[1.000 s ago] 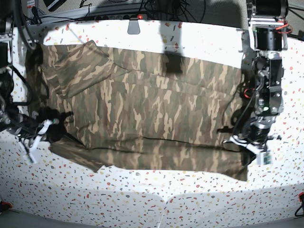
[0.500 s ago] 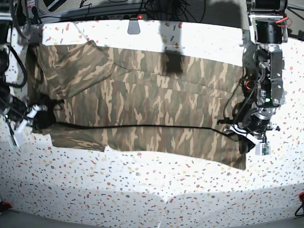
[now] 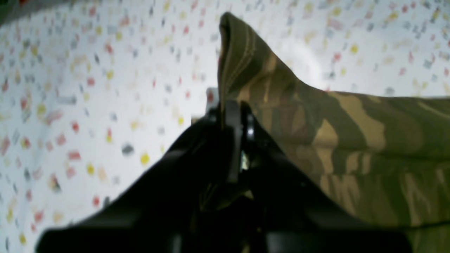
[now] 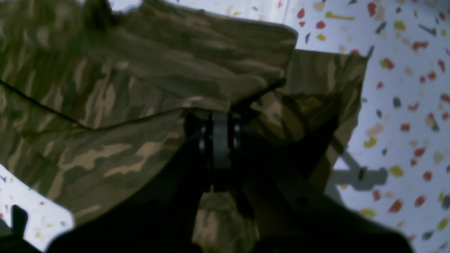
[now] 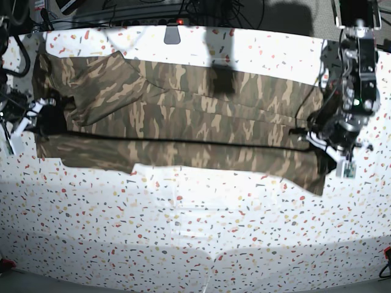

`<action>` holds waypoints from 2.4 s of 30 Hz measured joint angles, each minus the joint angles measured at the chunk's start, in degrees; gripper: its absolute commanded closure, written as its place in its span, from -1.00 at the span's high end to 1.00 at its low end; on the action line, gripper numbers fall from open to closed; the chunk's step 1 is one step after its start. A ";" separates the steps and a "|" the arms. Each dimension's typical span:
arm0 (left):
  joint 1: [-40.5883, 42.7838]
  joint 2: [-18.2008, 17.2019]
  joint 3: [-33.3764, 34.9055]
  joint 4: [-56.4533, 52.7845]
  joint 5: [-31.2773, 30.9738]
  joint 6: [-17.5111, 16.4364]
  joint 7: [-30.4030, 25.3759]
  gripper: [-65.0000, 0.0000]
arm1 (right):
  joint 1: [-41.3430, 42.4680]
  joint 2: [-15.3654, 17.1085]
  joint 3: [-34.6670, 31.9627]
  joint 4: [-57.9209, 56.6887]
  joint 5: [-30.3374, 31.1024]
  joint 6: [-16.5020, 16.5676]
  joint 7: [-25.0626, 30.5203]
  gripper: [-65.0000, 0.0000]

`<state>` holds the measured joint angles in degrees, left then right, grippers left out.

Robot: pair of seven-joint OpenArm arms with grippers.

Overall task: Fold the T-shirt properly
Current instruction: 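Drag the lifted shirt away from the arms and lay it flat, then release the shirt and reposition both grippers at its ends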

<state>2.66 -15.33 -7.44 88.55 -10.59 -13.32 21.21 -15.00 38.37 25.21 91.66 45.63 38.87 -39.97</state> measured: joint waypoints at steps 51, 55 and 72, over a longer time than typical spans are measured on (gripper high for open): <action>8.44 -0.35 -0.87 3.76 4.61 5.27 -1.64 0.04 | 13.75 -14.95 7.06 4.46 6.54 0.02 -26.95 0.02; 8.44 -0.37 -0.87 4.09 4.61 5.27 -1.66 0.04 | 15.02 -13.40 7.10 4.46 6.73 0.20 -24.70 0.02; 8.44 -0.37 -0.87 4.09 0.22 5.29 0.85 0.04 | 11.98 -18.38 3.19 -1.70 2.86 0.61 -22.93 0.01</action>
<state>11.09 -15.70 -8.32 92.64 -10.37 -8.03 22.06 -3.03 19.99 28.40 89.95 48.49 39.48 -62.89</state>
